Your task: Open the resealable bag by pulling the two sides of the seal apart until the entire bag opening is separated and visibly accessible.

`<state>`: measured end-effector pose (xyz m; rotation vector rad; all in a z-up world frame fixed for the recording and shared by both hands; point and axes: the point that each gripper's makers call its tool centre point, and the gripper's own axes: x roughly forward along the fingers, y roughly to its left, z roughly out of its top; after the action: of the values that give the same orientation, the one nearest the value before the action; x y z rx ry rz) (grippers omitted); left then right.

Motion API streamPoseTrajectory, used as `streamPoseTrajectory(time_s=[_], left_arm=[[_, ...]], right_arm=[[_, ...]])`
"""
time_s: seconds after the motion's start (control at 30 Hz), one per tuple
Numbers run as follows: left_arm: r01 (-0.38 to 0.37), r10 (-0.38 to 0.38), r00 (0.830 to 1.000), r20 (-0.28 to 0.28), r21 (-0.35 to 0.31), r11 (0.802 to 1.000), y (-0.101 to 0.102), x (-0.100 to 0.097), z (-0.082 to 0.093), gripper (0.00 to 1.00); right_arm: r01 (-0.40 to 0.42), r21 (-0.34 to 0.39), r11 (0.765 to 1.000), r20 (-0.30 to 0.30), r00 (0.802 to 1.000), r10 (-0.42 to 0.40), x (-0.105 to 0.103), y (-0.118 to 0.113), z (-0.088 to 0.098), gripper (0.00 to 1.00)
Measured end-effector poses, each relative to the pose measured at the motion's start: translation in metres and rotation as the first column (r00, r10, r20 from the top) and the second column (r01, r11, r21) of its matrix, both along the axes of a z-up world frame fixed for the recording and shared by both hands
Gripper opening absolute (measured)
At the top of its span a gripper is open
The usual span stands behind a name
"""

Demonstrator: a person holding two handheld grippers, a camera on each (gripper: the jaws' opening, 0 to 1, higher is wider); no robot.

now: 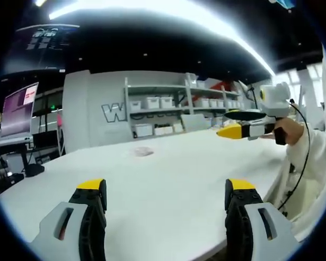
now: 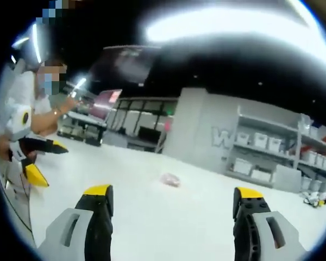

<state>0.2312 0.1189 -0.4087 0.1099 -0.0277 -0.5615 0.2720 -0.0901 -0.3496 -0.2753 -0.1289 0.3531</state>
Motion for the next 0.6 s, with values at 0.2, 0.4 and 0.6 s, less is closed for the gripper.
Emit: streamPoseTrajectory(time_s=[0.2,0.4,0.6], left_arm=[[0.005,-0.005,1.000,0.004,-0.008,1.000,-0.002,0.000,0.002,0.89],[0.002,-0.002,1.000,0.006,-0.033,0.999,0.000,0.001,0.005,0.88],[-0.007,0.008,1.000,0.017,-0.049,0.999,0.002,0.002,0.009,0.87]], right_arm=[[0.008,0.010,1.000,-0.009,1.000,-0.008,-0.003,-0.002,-0.002,0.92],[-0.005,0.052,0.999,-0.021,1.000,0.006,-0.008,-0.001,-0.001,0.93],[0.006,0.091,0.996,-0.056,0.998,0.000,-0.014,-0.004,-0.007,0.93]])
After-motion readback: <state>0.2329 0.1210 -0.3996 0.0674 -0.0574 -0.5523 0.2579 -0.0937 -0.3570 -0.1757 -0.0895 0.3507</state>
